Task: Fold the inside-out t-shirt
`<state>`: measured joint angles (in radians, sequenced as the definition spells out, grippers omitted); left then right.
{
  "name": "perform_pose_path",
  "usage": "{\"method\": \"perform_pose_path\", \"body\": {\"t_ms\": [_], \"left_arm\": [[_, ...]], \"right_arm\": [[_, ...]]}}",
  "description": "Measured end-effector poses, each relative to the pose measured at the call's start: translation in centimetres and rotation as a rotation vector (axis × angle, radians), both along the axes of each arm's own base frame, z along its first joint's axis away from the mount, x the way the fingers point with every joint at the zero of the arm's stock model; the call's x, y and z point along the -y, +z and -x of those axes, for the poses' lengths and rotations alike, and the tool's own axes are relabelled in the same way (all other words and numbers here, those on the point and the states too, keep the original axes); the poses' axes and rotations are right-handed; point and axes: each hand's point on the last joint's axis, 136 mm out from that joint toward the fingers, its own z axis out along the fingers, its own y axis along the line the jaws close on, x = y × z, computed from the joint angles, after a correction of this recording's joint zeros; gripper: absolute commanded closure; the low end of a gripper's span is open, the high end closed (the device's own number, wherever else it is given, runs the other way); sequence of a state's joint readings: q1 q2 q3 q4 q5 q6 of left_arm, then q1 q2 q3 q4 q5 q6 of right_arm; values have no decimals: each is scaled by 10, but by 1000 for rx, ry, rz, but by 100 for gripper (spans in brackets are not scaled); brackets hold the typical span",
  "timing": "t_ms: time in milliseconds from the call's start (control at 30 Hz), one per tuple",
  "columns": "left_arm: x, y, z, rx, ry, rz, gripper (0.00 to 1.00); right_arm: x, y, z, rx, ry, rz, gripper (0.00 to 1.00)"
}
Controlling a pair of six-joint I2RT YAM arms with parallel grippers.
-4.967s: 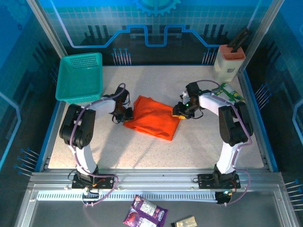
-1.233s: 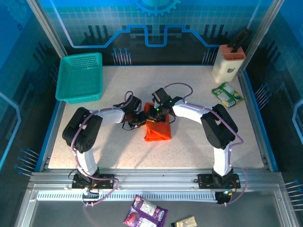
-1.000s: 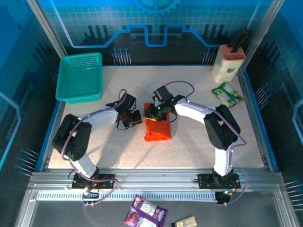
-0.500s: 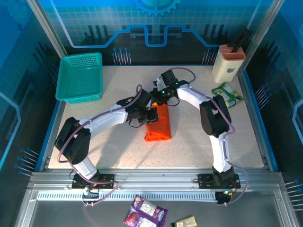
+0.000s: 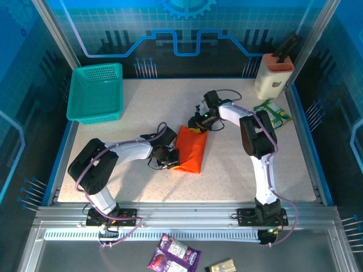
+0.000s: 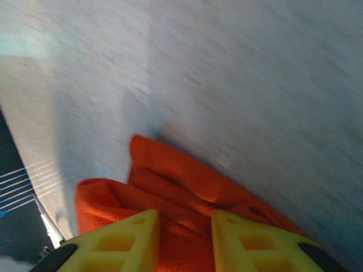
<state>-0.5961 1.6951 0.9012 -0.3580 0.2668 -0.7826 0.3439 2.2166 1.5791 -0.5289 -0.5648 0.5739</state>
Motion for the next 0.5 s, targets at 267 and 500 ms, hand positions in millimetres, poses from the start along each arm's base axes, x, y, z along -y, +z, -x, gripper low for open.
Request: {"method": "perform_pose_path", "body": {"t_ms": [267, 500], "left_arm": [[-55, 2, -45, 43, 56, -80, 95], [-63, 27, -91, 144, 5, -121, 93]], "right_arm": [[40, 3, 94, -76, -36, 59, 69], [38, 36, 128, -14, -6, 91, 69]]}}
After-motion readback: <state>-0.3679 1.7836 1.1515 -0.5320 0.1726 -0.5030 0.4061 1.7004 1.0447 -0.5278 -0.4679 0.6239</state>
